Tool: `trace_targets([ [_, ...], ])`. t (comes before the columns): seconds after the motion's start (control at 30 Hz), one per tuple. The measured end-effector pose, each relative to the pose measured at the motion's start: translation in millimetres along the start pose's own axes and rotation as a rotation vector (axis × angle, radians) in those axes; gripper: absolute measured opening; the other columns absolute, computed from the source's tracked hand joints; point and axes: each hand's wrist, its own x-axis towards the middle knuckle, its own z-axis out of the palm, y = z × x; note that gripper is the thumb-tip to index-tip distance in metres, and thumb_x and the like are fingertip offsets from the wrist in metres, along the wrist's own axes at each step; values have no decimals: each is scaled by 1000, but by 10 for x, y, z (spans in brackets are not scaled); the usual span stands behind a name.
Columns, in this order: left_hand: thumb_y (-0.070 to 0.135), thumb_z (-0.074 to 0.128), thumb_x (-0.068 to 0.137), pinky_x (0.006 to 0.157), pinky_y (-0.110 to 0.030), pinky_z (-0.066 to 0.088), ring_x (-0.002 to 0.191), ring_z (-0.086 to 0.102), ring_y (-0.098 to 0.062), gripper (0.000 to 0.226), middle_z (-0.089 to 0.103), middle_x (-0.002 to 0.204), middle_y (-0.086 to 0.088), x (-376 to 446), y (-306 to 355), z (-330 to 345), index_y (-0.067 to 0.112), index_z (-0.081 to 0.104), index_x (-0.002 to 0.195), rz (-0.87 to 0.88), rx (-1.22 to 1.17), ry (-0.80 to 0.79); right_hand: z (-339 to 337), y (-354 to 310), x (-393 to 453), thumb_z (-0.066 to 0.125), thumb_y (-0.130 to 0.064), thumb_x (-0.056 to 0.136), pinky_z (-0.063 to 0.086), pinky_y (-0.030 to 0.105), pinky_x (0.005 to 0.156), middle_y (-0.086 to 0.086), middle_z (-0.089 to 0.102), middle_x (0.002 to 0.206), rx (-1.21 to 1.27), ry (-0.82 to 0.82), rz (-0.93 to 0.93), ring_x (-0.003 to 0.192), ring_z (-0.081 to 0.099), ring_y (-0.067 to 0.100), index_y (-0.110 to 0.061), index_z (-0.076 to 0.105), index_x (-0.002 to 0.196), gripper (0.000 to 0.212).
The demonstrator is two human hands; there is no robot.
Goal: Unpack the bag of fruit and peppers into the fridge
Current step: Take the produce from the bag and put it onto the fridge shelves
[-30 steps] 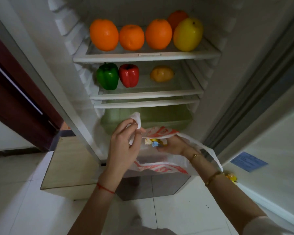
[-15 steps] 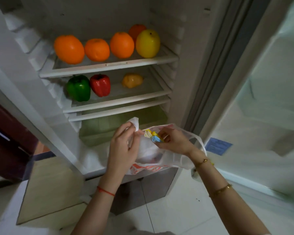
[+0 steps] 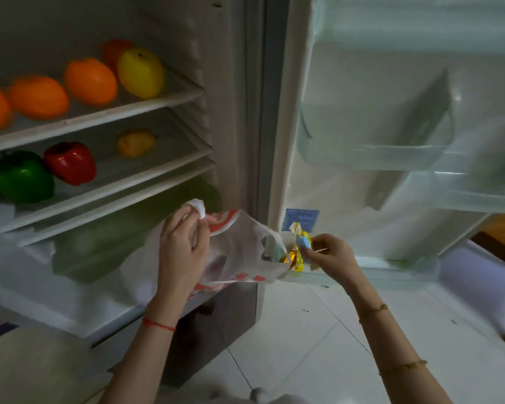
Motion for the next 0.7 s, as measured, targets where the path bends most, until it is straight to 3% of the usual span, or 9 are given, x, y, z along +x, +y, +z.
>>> trace_targets([
  [0.13, 24, 49, 97, 93, -39, 55, 115, 59, -20, 32, 57, 130, -5, 0, 72, 47, 4, 69, 112, 10, 25, -1, -32, 243, 153, 77, -29, 78, 46, 30, 65, 7, 67, 74, -116, 70, 138, 69, 61, 20, -10, 62, 70, 24],
  [0.27, 21, 50, 97, 87, -36, 57, 106, 62, -21, 28, 59, 122, -3, -19, 96, 74, 3, 69, 107, 42, 27, 10, 87, 430, 371, 74, -33, 79, 31, 27, 51, 6, 52, 51, -216, 54, 242, 50, 44, 15, -11, 50, 48, 45],
  [0.33, 19, 50, 97, 90, -18, 51, 106, 58, -11, 28, 58, 121, 4, -35, 111, 71, 3, 70, 108, 44, 35, 31, 154, 514, 455, 73, -37, 79, 29, 25, 45, 3, 47, 46, -261, 46, 288, 45, 41, 13, -10, 48, 45, 50],
  [0.37, 19, 50, 97, 88, -6, 45, 106, 54, -4, 27, 56, 120, 8, -42, 124, 65, 2, 70, 106, 39, 44, 41, 184, 542, 479, 73, -38, 79, 29, 25, 44, 2, 46, 46, -286, 43, 304, 45, 42, 13, -10, 48, 46, 50],
  [0.43, 17, 51, 97, 82, 4, 36, 103, 48, 4, 25, 54, 116, 9, -54, 131, 60, 3, 70, 102, 34, 57, 50, 235, 600, 509, 73, -40, 78, 32, 26, 46, 2, 47, 49, -325, 40, 329, 51, 48, 17, -6, 57, 52, 45],
  [0.53, 17, 51, 97, 84, 1, 36, 106, 49, 1, 24, 53, 115, 12, -65, 103, 51, 6, 71, 99, 33, 71, 55, 277, 669, 542, 73, -42, 77, 36, 27, 52, 8, 56, 64, -361, 32, 344, 65, 54, 24, -2, 66, 68, 42],
  [0.7, 23, 48, 96, 88, -1, 36, 115, 50, -4, 30, 59, 123, 3, -89, 66, 43, 7, 72, 103, 10, 99, 54, 268, 685, 543, 66, -46, 84, 40, 30, 63, 11, 55, 83, -474, -26, 321, 76, 53, 26, -7, 53, 78, 42],
])
